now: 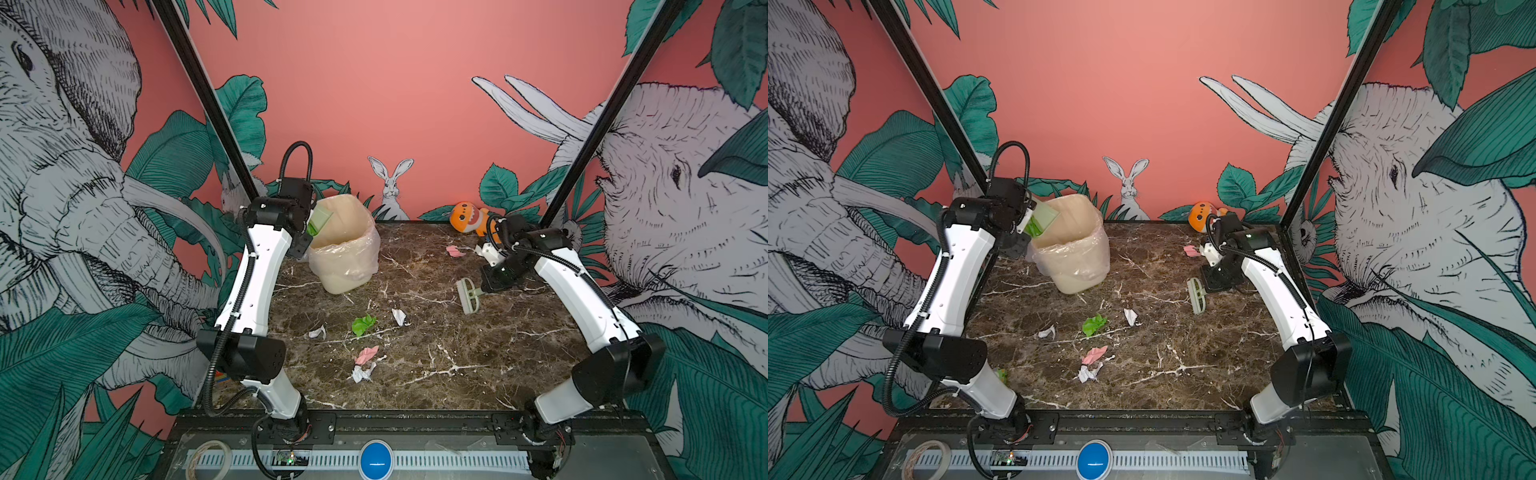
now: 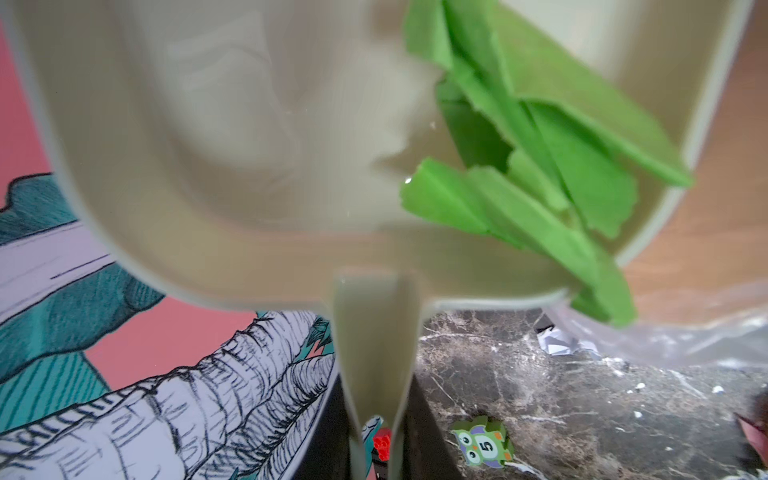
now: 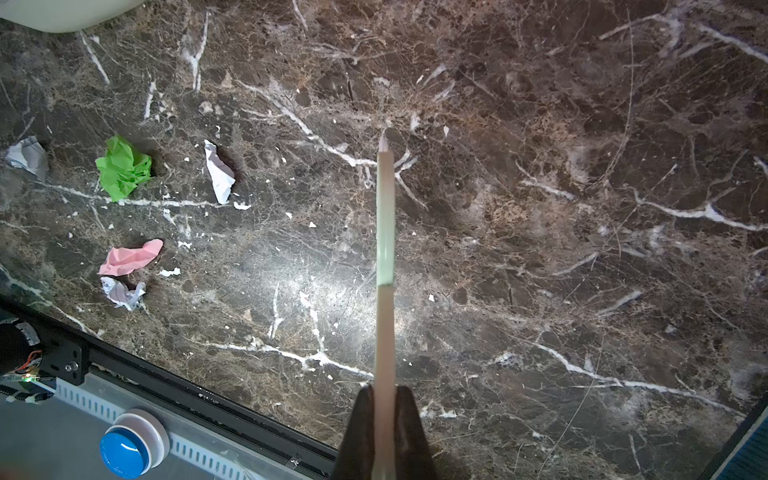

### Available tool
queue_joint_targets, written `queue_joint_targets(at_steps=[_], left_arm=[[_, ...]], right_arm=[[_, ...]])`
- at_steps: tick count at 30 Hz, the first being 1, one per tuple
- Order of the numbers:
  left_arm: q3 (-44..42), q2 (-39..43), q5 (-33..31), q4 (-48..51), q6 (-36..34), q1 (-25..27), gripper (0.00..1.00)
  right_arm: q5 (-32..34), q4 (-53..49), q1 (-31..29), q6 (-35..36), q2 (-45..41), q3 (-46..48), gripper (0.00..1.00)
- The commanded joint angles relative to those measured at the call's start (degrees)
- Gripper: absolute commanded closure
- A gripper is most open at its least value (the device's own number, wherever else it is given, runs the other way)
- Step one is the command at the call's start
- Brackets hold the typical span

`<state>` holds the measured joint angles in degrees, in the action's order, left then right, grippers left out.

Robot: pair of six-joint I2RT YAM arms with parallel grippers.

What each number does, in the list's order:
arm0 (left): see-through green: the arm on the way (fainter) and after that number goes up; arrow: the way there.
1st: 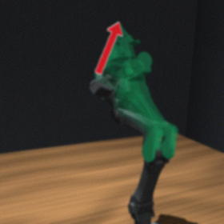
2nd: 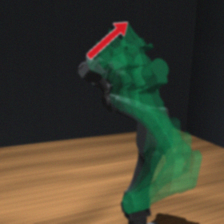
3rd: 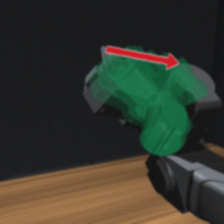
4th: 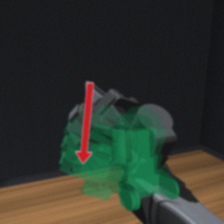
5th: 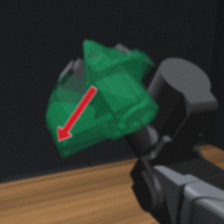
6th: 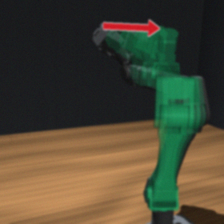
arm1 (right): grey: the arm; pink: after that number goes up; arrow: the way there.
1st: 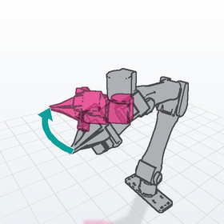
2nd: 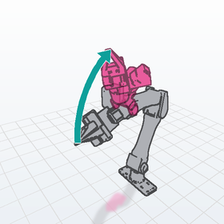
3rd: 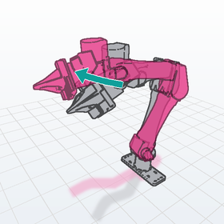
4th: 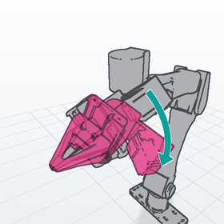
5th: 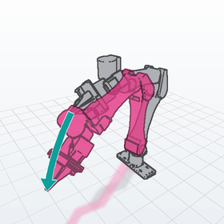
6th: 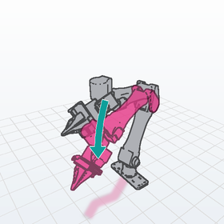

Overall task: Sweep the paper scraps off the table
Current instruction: 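Tip the dustpan over the bagged bin with the left gripper to empty it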

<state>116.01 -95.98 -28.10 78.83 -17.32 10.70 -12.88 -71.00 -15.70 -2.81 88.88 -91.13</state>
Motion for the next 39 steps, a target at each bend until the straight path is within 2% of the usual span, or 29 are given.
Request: queue_joint_targets(at_steps=[1, 6, 13, 25, 31, 35, 39], left_arm=[[0.13, 1.25, -4.96, -0.86, -3.07, 1.46, 0.86], [-0.67, 0.54, -10.18, -2.89, -5.85, 3.27, 0.88], [-3.88, 1.19, -20.52, -10.32, -14.2, 5.25, 0.88], [-13.11, 3.01, -30.67, -19.71, -22.94, 8.93, 0.89], [-19.05, 4.82, -35.08, -28.23, -31.0, 11.0, 0.9], [-24.14, 7.04, -38.44, -38.0, -39.32, 12.11, 0.91], [-26.66, 9.17, -38.96, -44.26, -44.62, 12.29, 0.91]], right_arm=[[-0.84, -1.07, 0.24, 0.41, 0.22, -1.04, 1.0], [-1.09, -0.98, 0.24, 0.44, 0.42, -1.34, 1.0], [-1.35, -0.63, 0.24, 0.41, 0.33, -0.76, 1.0], [-1.48, -0.76, 0.24, 0.63, 0.67, -1.02, 1.0], [-1.52, -1.31, 0.24, 0.87, 0.77, -1.74, 1.0], [-1.29, -1.51, 0.24, 1.15, 0.68, -1.77, 1.0], [-1.37, -1.44, 0.24, 1.11, 0.77, -1.76, 1.0]])
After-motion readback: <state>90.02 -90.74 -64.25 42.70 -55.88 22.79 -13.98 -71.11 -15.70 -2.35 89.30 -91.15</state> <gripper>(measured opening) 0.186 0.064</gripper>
